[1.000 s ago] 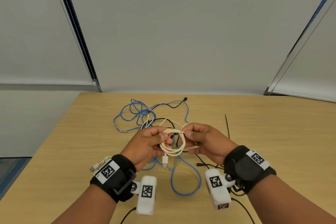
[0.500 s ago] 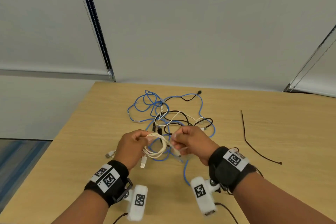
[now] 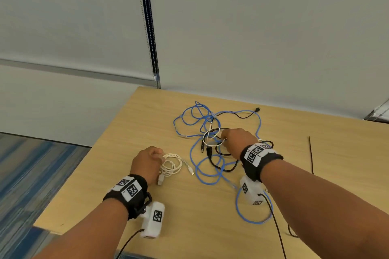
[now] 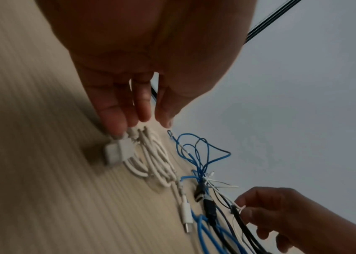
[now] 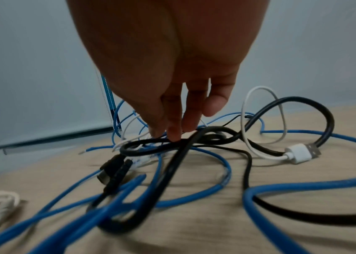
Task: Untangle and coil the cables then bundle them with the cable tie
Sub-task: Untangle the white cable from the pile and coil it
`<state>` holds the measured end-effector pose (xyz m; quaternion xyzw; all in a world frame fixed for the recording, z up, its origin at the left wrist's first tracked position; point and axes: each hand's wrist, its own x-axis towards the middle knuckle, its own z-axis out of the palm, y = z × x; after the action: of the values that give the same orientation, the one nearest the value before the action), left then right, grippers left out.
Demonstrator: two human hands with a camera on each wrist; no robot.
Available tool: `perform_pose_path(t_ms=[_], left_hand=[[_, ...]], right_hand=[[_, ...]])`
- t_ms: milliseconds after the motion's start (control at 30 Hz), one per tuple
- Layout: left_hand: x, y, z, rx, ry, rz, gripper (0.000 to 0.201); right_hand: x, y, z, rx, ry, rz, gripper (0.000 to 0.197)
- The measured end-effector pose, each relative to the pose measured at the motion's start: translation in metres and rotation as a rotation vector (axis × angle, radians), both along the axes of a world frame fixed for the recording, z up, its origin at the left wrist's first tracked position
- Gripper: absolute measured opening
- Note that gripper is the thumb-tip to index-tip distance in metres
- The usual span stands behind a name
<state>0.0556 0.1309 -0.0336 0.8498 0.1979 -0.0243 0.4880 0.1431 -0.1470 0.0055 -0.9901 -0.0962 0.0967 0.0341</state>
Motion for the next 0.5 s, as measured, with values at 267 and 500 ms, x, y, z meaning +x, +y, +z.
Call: perform_pose_path(t_ms=[267,500], left_hand=[[-0.004,-0.064,0.063,0.133,-0.497,-0.34,0.044],[0.002,-0.129,0.117,-0.022,-0.697,-0.437,0.013]], right_hand=[[-0.028,-0.023,0.069,0.394,-0.204,0.218,0.014],[-0.068,-0.066,0.136,0.807,-0.301,0.143,0.007]])
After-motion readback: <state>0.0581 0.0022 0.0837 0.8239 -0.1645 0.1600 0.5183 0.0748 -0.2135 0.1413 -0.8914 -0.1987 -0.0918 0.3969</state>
